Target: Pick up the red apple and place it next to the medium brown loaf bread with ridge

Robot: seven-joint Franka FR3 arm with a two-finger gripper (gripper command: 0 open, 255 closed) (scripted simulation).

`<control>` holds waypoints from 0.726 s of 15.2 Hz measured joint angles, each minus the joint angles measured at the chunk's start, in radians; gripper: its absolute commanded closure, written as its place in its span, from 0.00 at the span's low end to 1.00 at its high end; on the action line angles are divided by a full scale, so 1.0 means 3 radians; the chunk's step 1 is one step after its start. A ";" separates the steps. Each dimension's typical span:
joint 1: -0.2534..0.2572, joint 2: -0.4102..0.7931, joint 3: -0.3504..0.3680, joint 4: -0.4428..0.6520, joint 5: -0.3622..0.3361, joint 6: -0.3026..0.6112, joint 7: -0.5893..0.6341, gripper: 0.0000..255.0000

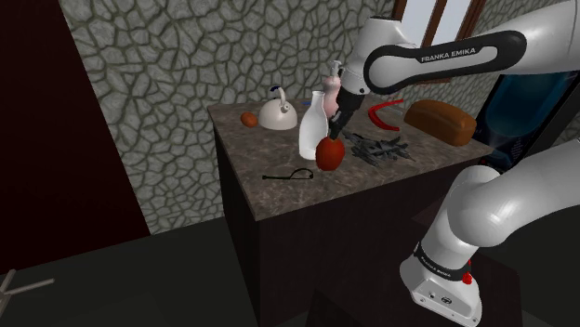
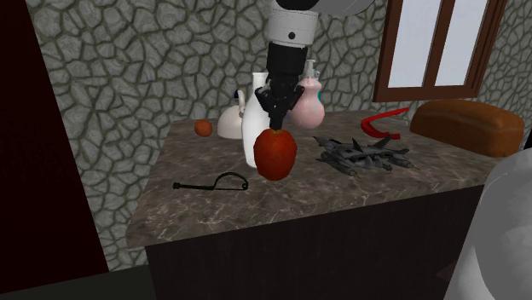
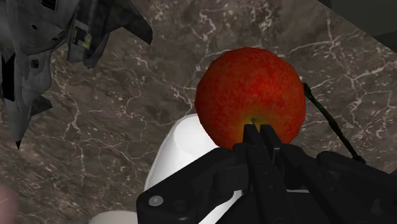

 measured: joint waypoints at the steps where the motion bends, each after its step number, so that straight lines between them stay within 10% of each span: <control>1: 0.0002 0.0000 0.0003 0.0043 0.0003 -0.0044 0.0000 1.00; 11: 0.0010 -0.0025 0.0018 0.0479 0.0023 -0.0503 -0.0018 1.00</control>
